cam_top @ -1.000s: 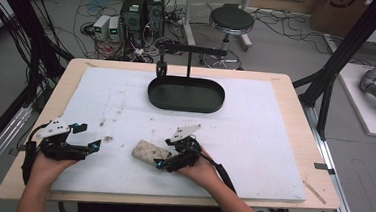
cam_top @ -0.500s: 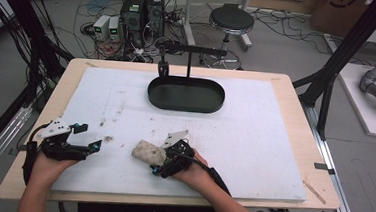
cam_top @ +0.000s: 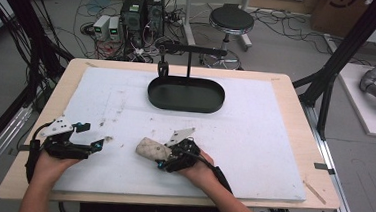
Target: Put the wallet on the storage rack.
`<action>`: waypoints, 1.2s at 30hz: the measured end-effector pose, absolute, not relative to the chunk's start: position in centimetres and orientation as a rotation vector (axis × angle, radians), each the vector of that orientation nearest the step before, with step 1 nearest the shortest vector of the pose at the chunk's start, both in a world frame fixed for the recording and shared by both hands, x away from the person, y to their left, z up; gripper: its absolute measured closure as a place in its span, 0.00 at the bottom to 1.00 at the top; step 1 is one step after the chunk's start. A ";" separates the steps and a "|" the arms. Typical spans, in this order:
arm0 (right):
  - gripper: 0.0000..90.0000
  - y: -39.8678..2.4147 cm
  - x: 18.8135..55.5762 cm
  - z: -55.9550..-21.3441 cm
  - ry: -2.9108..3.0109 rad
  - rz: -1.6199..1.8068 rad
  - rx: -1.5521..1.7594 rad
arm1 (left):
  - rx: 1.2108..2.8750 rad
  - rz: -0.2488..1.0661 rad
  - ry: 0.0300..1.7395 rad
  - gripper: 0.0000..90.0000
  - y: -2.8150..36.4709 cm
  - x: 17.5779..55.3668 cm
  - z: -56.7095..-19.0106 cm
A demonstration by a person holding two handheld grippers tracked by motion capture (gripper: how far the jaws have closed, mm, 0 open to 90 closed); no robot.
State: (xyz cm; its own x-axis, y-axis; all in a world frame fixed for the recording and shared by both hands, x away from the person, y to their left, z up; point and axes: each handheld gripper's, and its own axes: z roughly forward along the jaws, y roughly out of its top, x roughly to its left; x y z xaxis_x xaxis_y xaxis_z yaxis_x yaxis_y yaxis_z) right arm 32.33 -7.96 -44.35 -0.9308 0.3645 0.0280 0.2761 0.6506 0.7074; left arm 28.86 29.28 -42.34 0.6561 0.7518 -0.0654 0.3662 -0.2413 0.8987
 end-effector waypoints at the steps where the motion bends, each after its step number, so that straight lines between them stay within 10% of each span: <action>1: 0.40 -8.3 32.4 -44.1 2.736 1.154 0.543 | 1.852 0.471 0.883 0.18 29.2 29.0 -42.3; 36: 0.40 -15.4 41.5 -38.6 2.576 1.124 0.679 | 1.892 0.440 0.785 0.18 24.7 33.3 -41.5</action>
State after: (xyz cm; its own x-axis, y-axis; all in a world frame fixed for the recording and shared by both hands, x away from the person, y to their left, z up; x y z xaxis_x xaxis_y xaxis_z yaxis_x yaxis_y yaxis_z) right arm 41.52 -15.42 -38.62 -0.8603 0.5081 -0.0407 0.3157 0.5938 0.7401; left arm 33.34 24.71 -41.51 0.7231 0.6896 -0.0399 0.3261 -0.2898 0.8998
